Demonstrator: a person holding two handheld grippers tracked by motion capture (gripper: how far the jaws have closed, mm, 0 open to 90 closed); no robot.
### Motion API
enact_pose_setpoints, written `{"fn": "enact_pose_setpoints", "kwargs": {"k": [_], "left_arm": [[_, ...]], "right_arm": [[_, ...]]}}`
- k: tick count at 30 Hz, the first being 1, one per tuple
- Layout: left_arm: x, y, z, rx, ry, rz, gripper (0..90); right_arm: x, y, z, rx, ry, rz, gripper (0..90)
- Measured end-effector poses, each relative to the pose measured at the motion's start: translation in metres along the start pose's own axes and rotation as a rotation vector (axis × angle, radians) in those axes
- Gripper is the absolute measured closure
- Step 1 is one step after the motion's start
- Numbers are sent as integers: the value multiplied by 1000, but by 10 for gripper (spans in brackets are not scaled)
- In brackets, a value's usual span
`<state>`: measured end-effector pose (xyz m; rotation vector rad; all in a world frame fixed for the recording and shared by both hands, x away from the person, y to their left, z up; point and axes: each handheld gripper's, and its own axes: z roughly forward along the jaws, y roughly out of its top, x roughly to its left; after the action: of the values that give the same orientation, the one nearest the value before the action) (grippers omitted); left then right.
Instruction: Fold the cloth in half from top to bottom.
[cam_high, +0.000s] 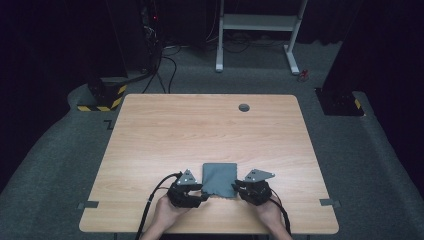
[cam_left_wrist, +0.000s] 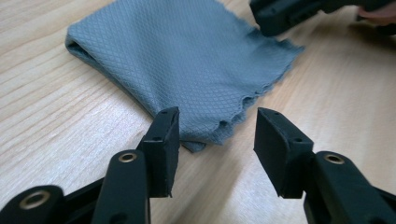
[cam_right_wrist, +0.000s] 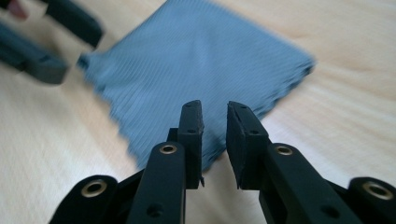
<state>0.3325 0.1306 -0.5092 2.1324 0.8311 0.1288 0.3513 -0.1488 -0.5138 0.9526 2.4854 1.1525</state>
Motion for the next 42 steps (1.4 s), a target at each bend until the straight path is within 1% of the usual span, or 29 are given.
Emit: {"fn": "enact_pose_setpoints", "kwargs": {"k": [1,2,4,5,6,8,9,10,11,12,14,15,16,17,19,20,21,22,23,24,25,28,29,30,33,36,38,40,42], "left_arm": [[2,1,-4,-19,-2,-10,502],[4,3,-7,-40,6,-23,499],[11,10,-11,-73,49,-59,491],[16,13,-10,-86,77,-75,491],[23,19,-7,-78,123,-86,490],[31,26,0,-63,176,-106,487],[35,32,6,-57,193,-113,487],[38,34,9,-56,205,-110,485],[40,38,14,-55,212,-114,485],[42,41,19,-43,211,-106,485],[47,45,29,-11,228,-94,484],[50,47,34,2,236,-97,485],[53,48,37,16,240,-109,484],[55,48,41,19,247,-114,486],[58,49,44,35,256,-115,500],[59,49,46,47,260,-101,507],[59,49,46,50,272,-73,519],[58,50,46,48,264,-76,546],[58,50,47,49,257,-72,577],[58,50,47,48,241,-71,625],[58,51,47,47,228,-71,687],[61,52,48,50,191,-81,801],[63,53,47,49,195,-71,847],[63,53,47,45,193,-81,865],[67,55,48,16,210,-83,875],[71,59,50,7,243,-75,875],[74,63,54,4,268,-68,873],[78,64,56,-7,287,-62,868],[83,64,59,-4,302,-65,861]], "right_arm": [[-3,2,-1,-11,-7,16,745],[-6,6,-1,-19,-16,26,739],[-13,13,2,-28,-33,51,738],[-17,16,3,-26,-43,66,738],[-20,20,6,-22,-56,72,737],[-25,27,11,-21,-78,81,734],[-28,30,15,-19,-85,93,728],[-31,32,18,-16,-94,104,715],[-33,34,21,-14,-102,107,707],[-35,36,24,-4,-110,106,699],[-37,40,30,9,-118,98,683],[-39,41,32,16,-114,99,673],[-40,42,35,23,-113,102,667],[-41,42,38,38,-113,112,666],[-44,42,42,57,-114,114,678],[-45,42,44,65,-114,108,703],[-45,41,46,75,-110,102,727],[-46,41,46,71,-102,102,758],[-47,42,46,78,-91,103,805],[-47,43,47,81,-87,98,837],[-47,44,48,86,-83,84,864],[-46,48,50,98,-101,35,877],[-46,49,50,99,-103,36,878],[-46,50,51,93,-105,39,879],[-49,53,53,84,-120,37,879],[-52,59,57,81,-139,42,878],[-56,63,63,87,-159,33,878],[-59,67,68,90,-175,52,877],[-62,69,72,90,-186,52,876]]}}
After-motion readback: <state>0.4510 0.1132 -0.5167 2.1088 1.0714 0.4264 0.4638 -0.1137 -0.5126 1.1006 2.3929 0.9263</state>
